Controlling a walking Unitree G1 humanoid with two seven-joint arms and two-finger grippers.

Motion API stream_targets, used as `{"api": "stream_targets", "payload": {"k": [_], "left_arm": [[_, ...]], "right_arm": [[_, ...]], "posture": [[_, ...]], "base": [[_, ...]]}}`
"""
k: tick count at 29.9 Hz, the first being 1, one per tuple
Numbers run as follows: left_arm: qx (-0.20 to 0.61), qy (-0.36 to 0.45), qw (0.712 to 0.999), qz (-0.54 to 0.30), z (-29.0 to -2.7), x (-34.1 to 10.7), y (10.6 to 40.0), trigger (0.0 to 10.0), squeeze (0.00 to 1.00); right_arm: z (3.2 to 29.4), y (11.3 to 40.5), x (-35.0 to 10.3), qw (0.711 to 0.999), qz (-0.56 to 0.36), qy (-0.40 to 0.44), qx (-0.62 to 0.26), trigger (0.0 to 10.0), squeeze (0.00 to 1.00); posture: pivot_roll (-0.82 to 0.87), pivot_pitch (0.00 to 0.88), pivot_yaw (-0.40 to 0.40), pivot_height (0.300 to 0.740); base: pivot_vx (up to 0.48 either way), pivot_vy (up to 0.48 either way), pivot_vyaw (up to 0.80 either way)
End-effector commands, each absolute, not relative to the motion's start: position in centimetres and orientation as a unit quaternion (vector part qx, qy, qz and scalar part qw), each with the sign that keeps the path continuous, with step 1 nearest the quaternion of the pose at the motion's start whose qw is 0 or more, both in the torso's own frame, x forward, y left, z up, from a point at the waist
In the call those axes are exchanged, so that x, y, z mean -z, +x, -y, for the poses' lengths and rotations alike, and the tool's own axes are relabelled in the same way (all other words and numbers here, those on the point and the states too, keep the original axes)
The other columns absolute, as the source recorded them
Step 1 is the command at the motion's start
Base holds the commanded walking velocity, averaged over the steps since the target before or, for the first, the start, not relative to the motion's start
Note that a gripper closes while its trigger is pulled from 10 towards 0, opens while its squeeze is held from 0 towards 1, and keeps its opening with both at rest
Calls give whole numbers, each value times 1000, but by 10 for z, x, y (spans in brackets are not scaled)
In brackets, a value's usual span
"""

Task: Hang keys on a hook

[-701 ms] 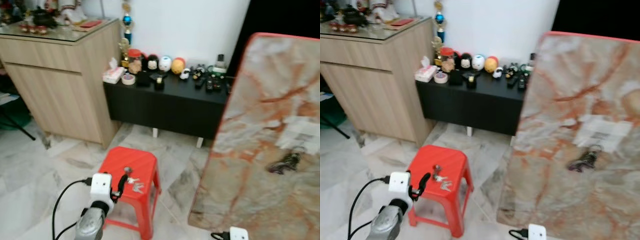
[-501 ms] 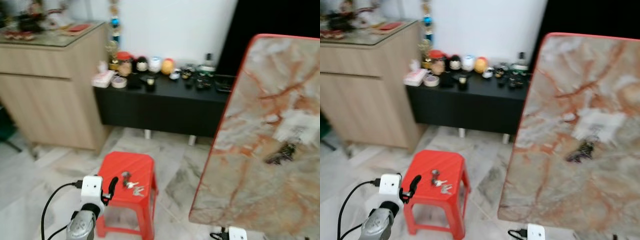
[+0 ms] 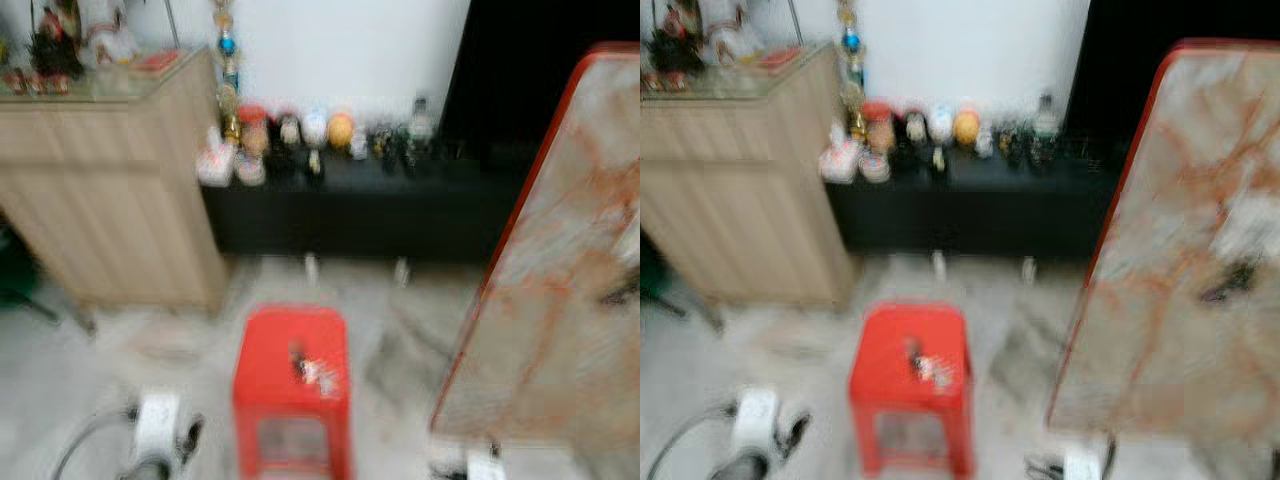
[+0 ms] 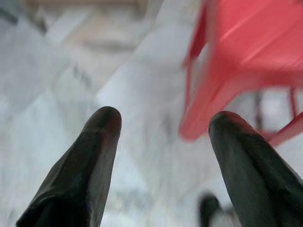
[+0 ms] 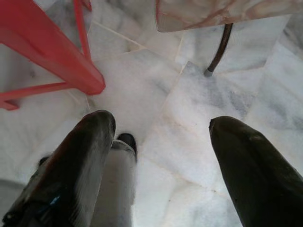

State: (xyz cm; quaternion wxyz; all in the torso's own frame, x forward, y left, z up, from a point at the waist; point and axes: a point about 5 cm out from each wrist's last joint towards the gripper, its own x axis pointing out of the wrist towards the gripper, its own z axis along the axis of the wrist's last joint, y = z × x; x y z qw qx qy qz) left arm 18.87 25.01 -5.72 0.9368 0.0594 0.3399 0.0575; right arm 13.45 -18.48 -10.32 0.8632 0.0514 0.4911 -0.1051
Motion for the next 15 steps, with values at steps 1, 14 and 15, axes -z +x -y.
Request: {"api": "stream_targets", "payload": {"k": [1,14,15], "left_arm": [[-66,70,928,-359,-258,60,182,10000,0],[-72,57,924,-371,-256,63,182,10000,0],[-71,57,924,-372,-255,63,181,10000,0]], "right_arm": [[180,140,102,867,-484,60,103,10000,0],[180,142,101,869,-480,67,104,10000,0],[180,143,101,869,-478,69,104,10000,0]], "posture": [[20,0,-36,740],[30,12,-43,740],[30,12,-43,740]], "base": [[0,480,0],[0,443,0],[0,0,0]]}}
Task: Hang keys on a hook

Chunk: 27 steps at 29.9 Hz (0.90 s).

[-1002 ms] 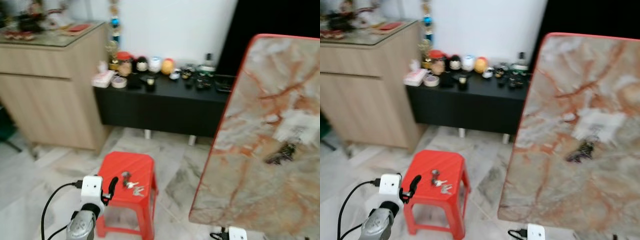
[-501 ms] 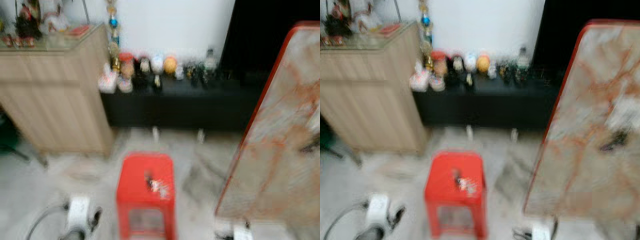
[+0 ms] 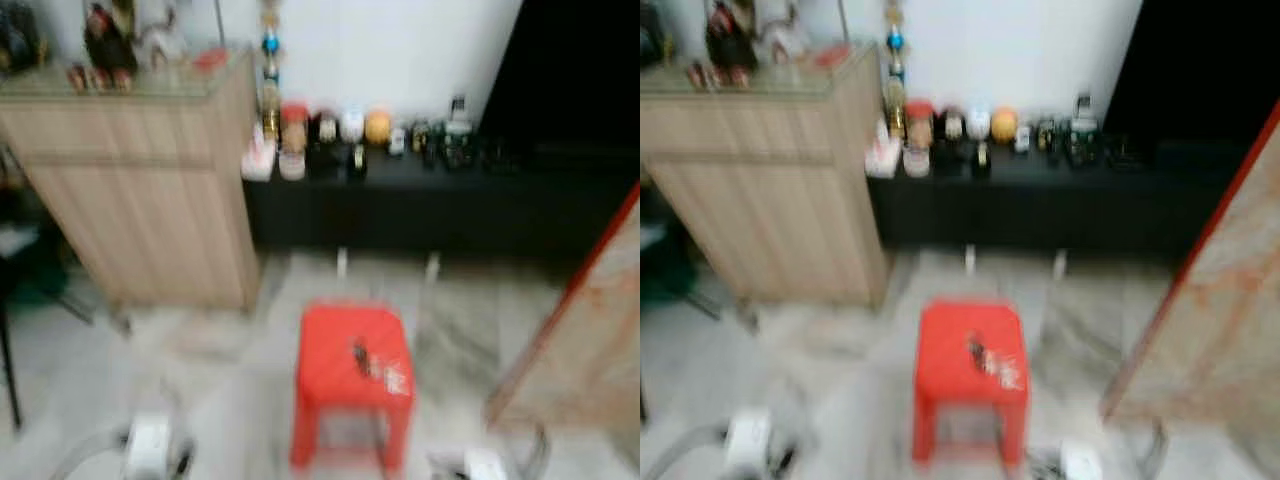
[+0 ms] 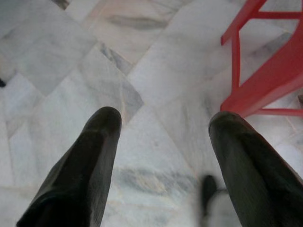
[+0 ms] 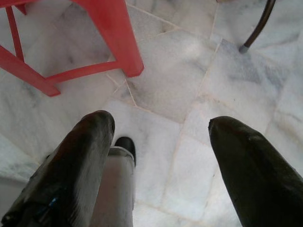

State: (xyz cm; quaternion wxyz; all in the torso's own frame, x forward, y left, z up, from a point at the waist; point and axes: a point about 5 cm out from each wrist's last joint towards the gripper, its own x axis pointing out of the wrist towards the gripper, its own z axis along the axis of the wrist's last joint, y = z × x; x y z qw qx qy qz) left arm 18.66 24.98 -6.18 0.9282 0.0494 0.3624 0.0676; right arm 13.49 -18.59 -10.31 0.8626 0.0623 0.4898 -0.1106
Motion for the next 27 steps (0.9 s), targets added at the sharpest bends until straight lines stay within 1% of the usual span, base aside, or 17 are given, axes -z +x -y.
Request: {"api": "stream_targets", "payload": {"k": [1,5,8,14,16,21,24,27], "left_arm": [[-71,57,924,-372,-255,63,181,10000,0],[-68,59,924,-370,-253,64,181,10000,0],[-62,58,933,-349,-251,59,188,10000,0],[-57,43,958,-278,-246,43,211,10000,0],[-55,41,960,-271,-246,41,213,10000,0],[-33,34,980,-191,-232,24,230,10000,0],[-24,22,994,-107,-224,3,241,10000,0],[-16,27,996,-78,-218,-8,244,10000,0]], "right_arm": [[180,143,101,869,-478,69,104,10000,0],[179,145,100,872,-474,71,103,10000,0],[180,145,99,874,-470,72,103,10000,0],[182,145,99,875,-466,73,105,10000,0],[182,145,99,876,-466,73,105,10000,0],[182,147,98,879,-459,70,105,10000,0],[183,148,97,882,-452,70,112,10000,0],[183,148,97,883,-450,71,113,10000,0]], "posture": [[30,12,-43,740],[25,22,-45,740],[30,28,-48,740],[33,33,-50,740],[33,33,-50,740],[27,34,-49,740],[27,39,-49,740],[28,39,-48,740]], "base": [[0,0,0],[0,0,0],[0,0,0],[0,0,0],[0,0,0],[0,0,0],[0,0,0],[0,0,0]]}}
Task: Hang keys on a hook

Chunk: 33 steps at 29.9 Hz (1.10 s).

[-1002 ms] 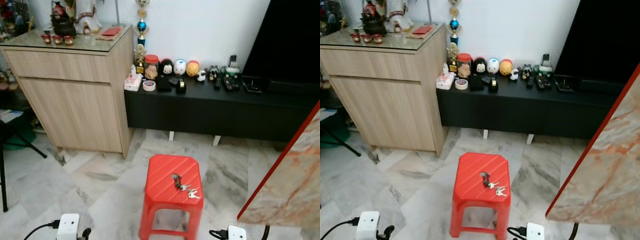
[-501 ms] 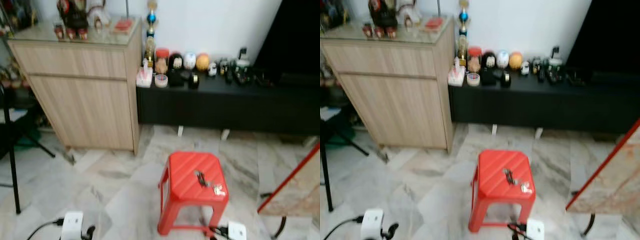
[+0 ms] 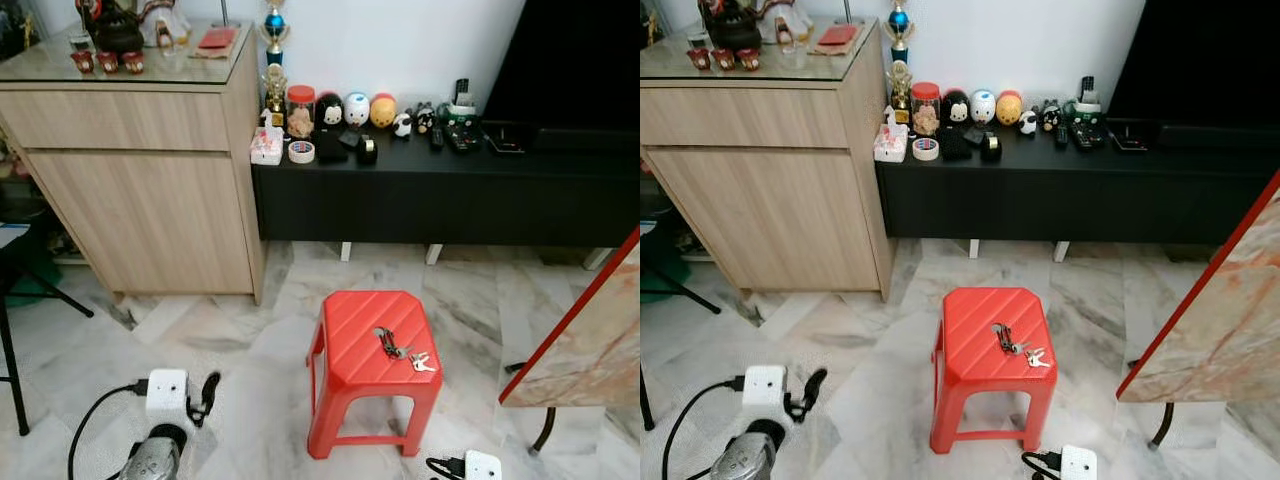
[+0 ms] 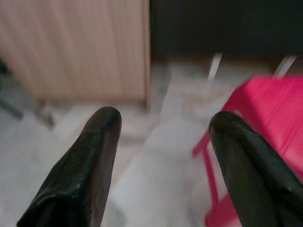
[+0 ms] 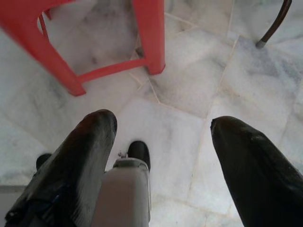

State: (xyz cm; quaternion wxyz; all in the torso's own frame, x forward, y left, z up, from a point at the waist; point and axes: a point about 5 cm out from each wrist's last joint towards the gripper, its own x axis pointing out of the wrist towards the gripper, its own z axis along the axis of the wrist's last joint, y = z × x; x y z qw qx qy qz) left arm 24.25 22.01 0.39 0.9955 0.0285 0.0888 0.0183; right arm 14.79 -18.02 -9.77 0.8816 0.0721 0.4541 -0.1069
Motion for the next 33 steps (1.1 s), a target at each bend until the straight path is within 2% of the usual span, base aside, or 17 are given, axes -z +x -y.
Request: {"api": "stream_targets", "payload": {"k": [1,9,16,20,30,33], "left_arm": [[-14,27,997,-73,-217,-11,244,10000,0],[-14,15,998,-55,-210,-19,246,10000,0],[-13,9,998,-58,-205,-23,247,10000,0],[-16,5,998,-56,-204,-23,247,10000,0],[-3,3,999,-52,-196,-28,253,10000,0],[-2,3,999,-48,-195,-30,254,10000,0]], "right_arm": [[183,148,97,883,-450,70,113,10000,0],[183,154,95,887,-444,63,112,10000,0],[187,155,94,885,-447,61,117,10000,0],[187,153,95,884,-449,59,118,10000,0],[187,155,94,886,-447,56,110,10000,0],[189,162,91,891,-435,63,117,10000,0]], "posture": [[27,38,-48,740],[21,55,-51,740],[15,38,-52,740],[24,0,-57,740],[29,0,-55,740],[19,0,-55,740]], "base": [[0,0,0],[0,0,0],[315,0,0],[342,0,0],[365,0,0],[0,0,0]]}}
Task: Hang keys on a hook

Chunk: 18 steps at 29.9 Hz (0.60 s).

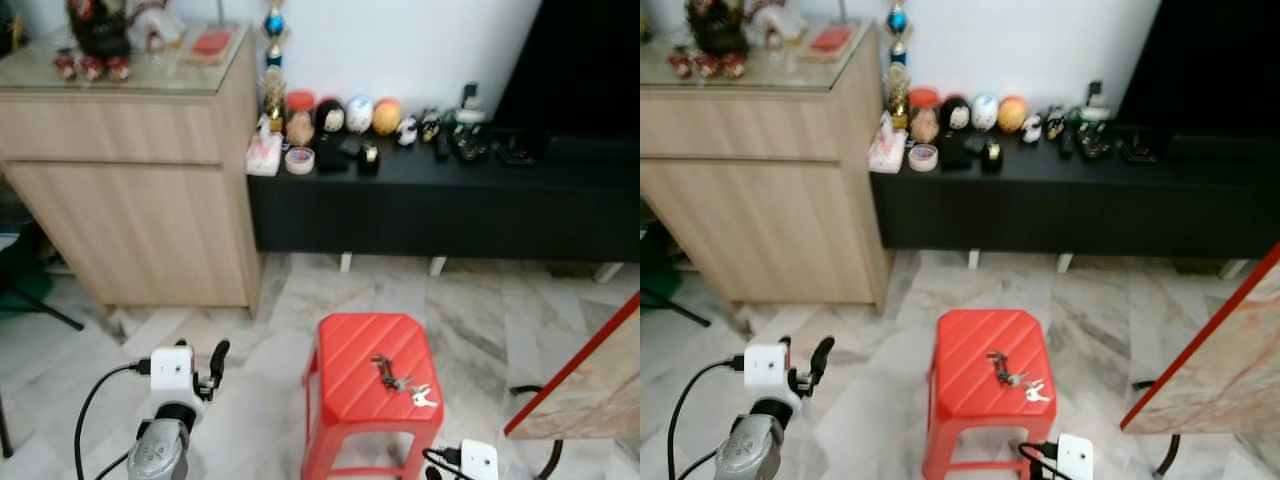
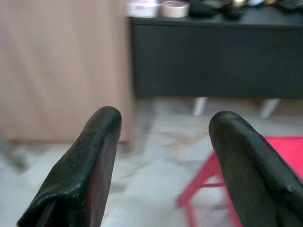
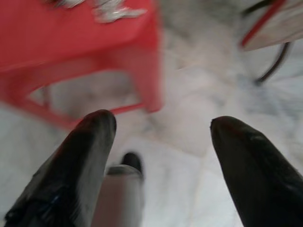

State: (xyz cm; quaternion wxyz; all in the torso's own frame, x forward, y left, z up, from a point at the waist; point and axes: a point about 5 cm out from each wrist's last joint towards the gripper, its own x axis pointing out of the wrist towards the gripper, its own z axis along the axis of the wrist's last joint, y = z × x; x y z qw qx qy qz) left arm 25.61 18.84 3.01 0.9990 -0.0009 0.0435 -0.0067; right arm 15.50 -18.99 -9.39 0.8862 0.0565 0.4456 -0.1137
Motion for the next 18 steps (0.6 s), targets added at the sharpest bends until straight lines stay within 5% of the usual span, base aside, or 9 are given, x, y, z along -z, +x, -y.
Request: {"api": "stream_targets", "payload": {"k": [1,14,18], "left_arm": [[-6,1,999,-50,-196,-29,253,10000,0],[-6,-1,999,-44,-194,-33,255,10000,0],[-7,-4,999,-43,-192,-34,255,10000,0]], "right_arm": [[190,165,90,893,-429,63,118,10000,0],[194,206,64,938,-330,51,97,10000,0],[194,221,53,951,-288,50,97,10000,0]], "posture": [[19,0,-55,740],[20,17,-64,740],[14,26,-68,740]], "base": [[0,0,0],[0,0,0],[0,0,691]]}}
